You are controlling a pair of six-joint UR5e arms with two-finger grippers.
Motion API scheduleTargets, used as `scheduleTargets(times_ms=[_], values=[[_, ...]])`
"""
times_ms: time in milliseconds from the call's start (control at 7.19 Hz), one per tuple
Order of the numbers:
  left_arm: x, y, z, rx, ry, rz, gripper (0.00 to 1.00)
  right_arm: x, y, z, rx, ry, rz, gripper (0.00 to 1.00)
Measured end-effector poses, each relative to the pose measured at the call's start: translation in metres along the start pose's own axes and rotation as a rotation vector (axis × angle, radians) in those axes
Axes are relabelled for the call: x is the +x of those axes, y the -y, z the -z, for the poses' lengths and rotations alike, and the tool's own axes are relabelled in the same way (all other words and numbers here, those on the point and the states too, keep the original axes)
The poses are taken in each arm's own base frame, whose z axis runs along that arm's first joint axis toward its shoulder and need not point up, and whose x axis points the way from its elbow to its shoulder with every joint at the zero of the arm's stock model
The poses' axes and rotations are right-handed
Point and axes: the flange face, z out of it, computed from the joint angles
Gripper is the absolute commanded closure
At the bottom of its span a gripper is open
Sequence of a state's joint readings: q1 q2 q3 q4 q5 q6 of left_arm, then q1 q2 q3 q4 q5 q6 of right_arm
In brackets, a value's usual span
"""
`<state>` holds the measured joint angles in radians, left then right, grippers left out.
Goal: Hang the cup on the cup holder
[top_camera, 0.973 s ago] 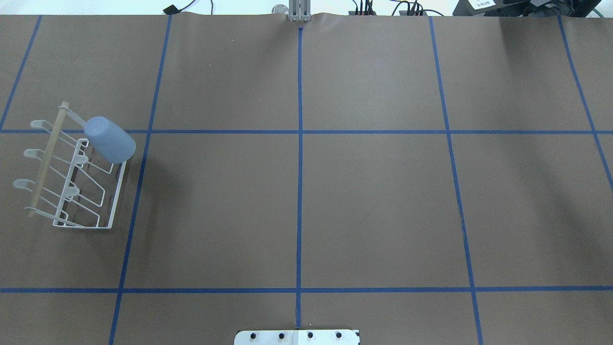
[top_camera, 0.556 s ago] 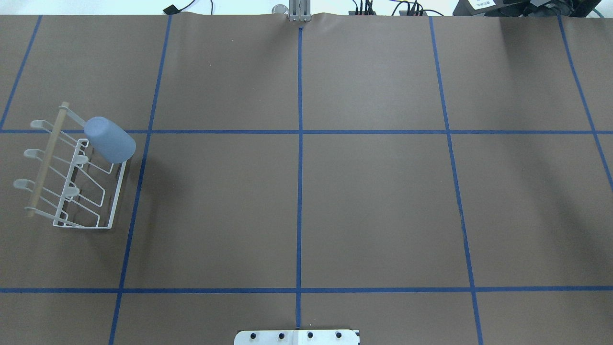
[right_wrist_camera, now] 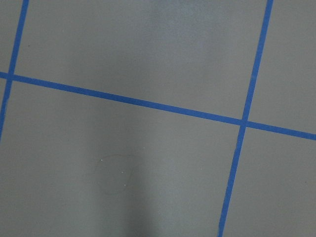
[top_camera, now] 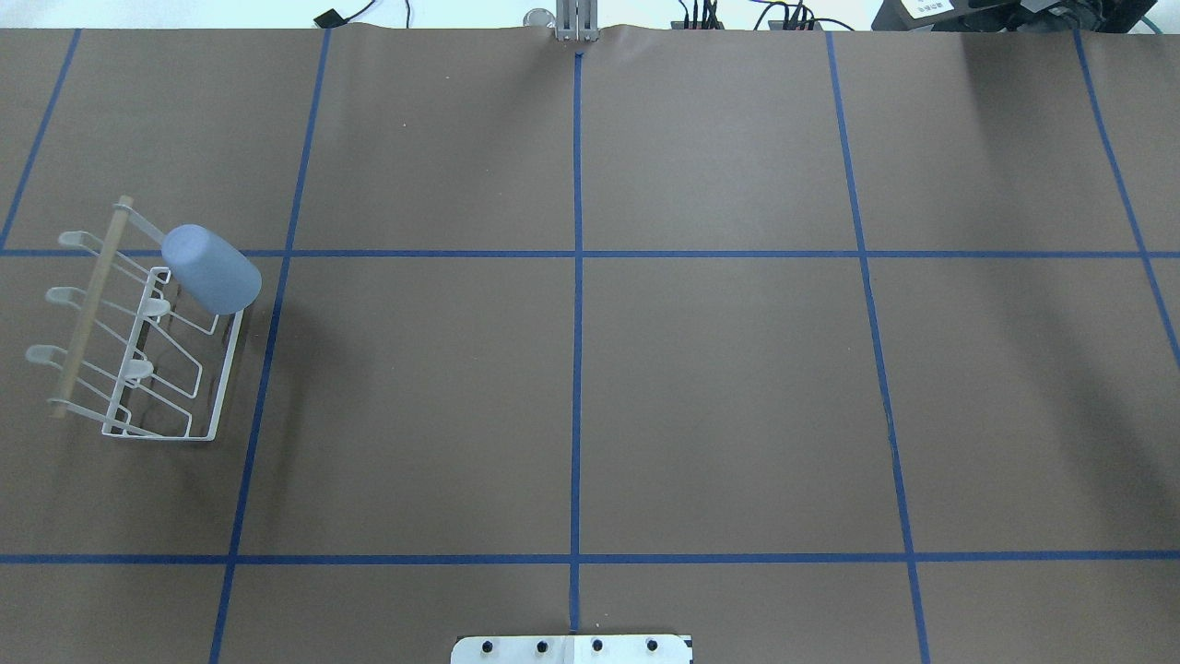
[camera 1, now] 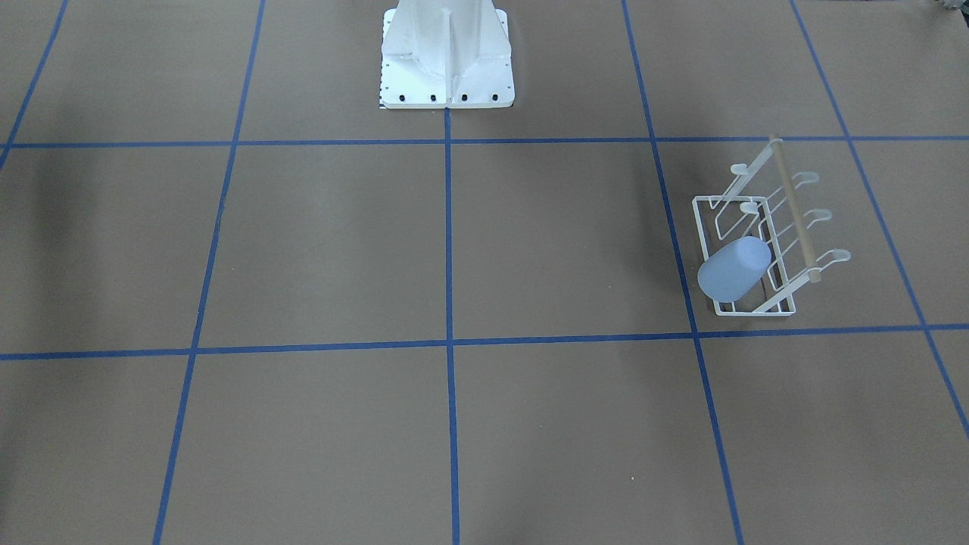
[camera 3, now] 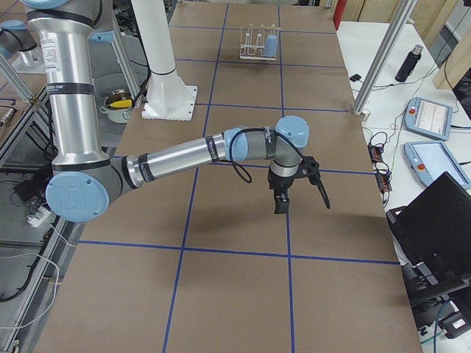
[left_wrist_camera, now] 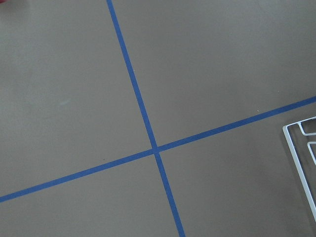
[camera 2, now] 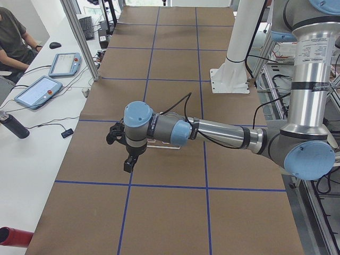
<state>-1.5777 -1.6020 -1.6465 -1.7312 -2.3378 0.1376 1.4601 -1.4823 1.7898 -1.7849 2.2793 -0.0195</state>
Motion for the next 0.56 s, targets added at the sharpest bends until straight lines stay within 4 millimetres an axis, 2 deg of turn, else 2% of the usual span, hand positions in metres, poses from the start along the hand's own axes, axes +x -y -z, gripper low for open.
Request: scheduleTargets(times_ms=[278, 556], values=[[0.005, 0.012, 0.003, 0.032, 0.000, 0.020, 0.01, 0.006, 0.004, 0.004, 0.012, 0.004, -0.014, 0.00], [0.018, -0.002, 0.010, 0.033, -0.019, 0.127, 0.01, 0.004, 0.008, 0.008, 0.022, 0.020, -0.015, 0.00]])
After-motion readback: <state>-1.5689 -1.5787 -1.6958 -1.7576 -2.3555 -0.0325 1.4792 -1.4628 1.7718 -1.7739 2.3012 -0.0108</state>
